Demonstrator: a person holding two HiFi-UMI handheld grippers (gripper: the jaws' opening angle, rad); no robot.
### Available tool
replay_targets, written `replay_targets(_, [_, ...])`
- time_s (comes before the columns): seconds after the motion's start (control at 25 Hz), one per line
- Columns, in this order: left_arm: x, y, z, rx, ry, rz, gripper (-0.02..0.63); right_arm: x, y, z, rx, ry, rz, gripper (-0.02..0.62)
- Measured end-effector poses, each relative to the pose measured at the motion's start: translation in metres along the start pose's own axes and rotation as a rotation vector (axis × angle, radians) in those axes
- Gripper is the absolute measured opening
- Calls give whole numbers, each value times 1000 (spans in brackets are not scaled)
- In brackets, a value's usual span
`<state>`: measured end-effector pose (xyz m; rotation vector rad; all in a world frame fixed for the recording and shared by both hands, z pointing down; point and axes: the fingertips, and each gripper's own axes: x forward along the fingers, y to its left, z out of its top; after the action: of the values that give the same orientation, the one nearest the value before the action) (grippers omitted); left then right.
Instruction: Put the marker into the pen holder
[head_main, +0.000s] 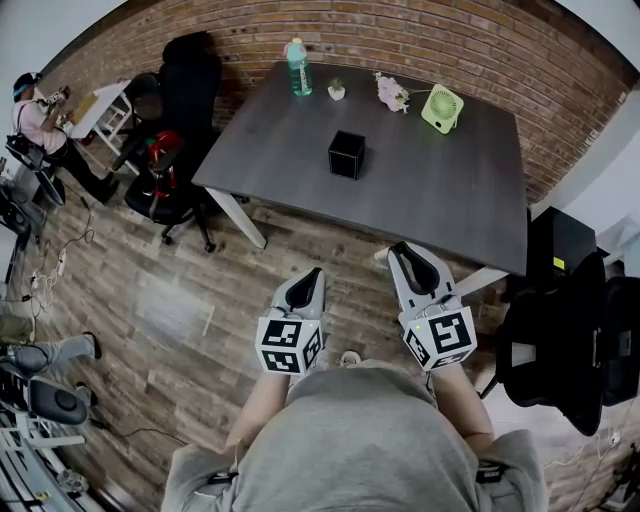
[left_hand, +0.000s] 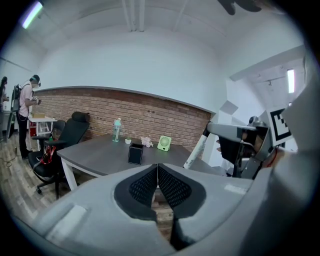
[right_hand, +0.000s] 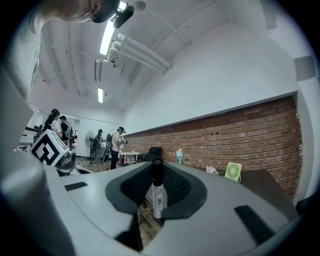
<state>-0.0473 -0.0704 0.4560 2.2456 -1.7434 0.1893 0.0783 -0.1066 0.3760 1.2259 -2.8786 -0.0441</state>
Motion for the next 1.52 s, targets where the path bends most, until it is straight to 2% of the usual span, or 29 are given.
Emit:
replay_targets(0.36, [11, 3, -1, -8, 17, 13, 18, 11, -10, -6, 25, 7, 3, 64])
replay_targets(0.84, [44, 30, -1, -20, 34, 16, 18, 50, -25, -17, 30, 19, 4, 64])
replay_targets(1.52, [139, 97, 40, -38, 30, 40, 18, 169, -80, -15, 12, 38, 33, 66])
